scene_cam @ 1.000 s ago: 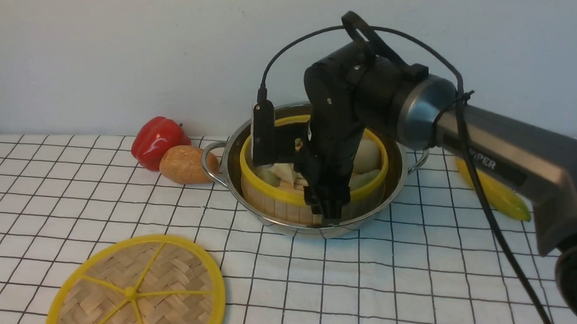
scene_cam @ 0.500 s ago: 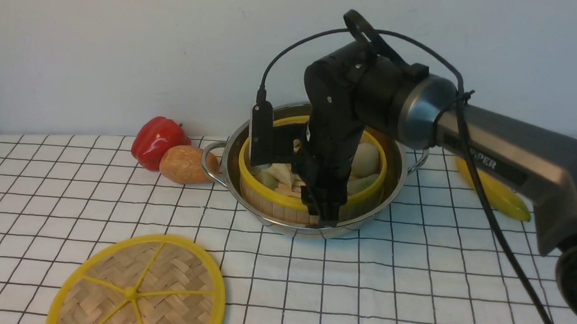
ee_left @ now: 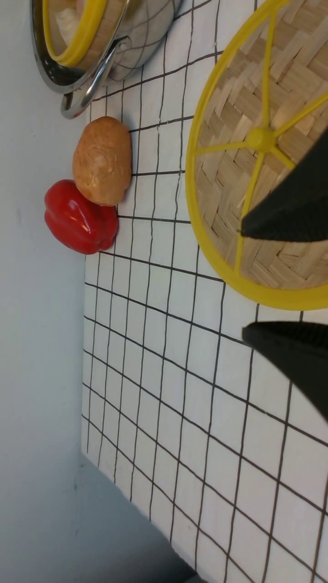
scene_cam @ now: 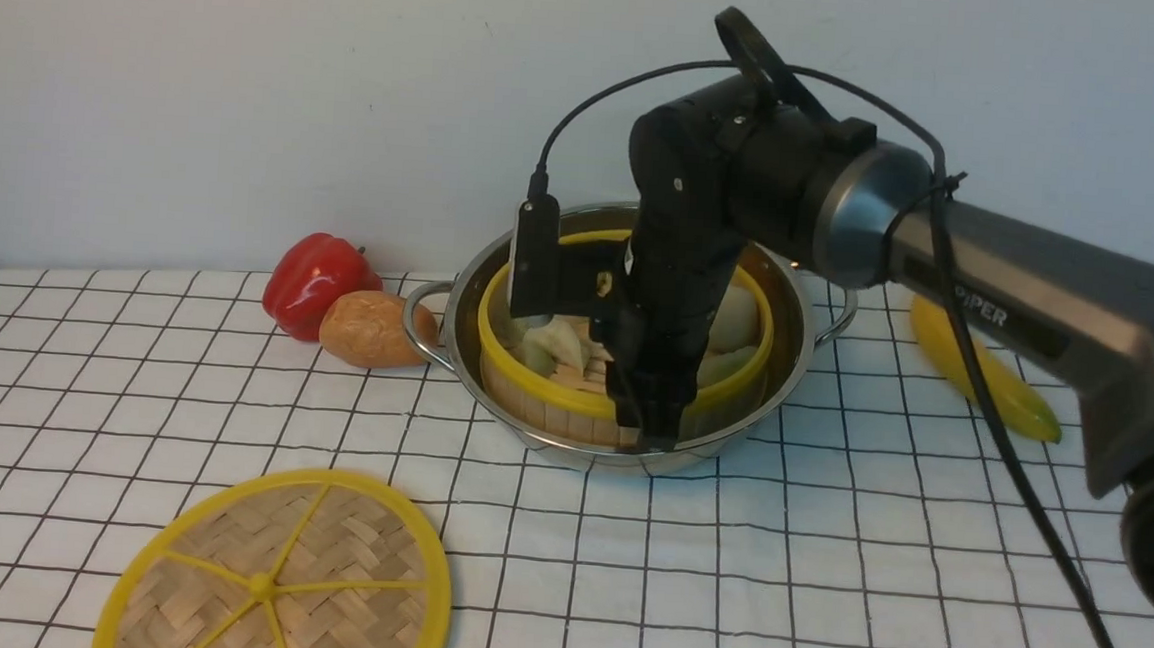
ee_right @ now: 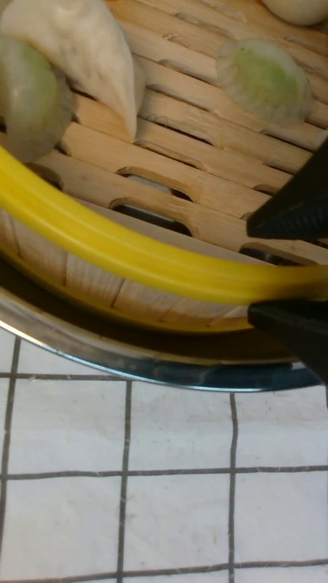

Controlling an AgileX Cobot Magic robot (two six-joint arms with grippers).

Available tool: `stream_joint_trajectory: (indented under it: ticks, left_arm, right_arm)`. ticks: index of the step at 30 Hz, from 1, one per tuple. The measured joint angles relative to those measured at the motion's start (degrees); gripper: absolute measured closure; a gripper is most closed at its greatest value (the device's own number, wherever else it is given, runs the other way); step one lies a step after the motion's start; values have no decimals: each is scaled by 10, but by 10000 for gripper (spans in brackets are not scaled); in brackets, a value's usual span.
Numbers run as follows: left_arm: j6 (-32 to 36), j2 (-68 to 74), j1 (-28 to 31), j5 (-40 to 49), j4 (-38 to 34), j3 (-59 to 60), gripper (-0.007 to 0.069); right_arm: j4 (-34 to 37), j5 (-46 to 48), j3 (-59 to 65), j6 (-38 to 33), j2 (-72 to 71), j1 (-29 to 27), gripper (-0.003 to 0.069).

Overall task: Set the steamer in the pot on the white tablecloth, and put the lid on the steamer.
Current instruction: 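Place the bamboo steamer basket of food into the steel pot with the right gripper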

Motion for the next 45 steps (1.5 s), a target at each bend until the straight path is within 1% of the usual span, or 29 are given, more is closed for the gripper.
stream_joint_trajectory:
  ticks: [13,22,32,37,39,45]
  left_arm:
    - [0,0,0,0,0,0,382]
    - [0,0,0,0,0,0,382]
    - [0,0,0,0,0,0,382]
    - [0,0,0,0,0,0,382]
    - [0,0,0,0,0,0,382]
    - [0,0,0,0,0,0,382]
  right_arm:
    - [7,2,0,-6,6,-6,445]
    - [-3,-1,0,-6,17,-6,414]
    - [-20,2,0,-7,2,-6,401]
    - [-10,-2,0,-7,0,-6,354]
    - [-3,-6,0,-7,0,-6,308]
    - [-3,-9,0,-5,0,-7,283]
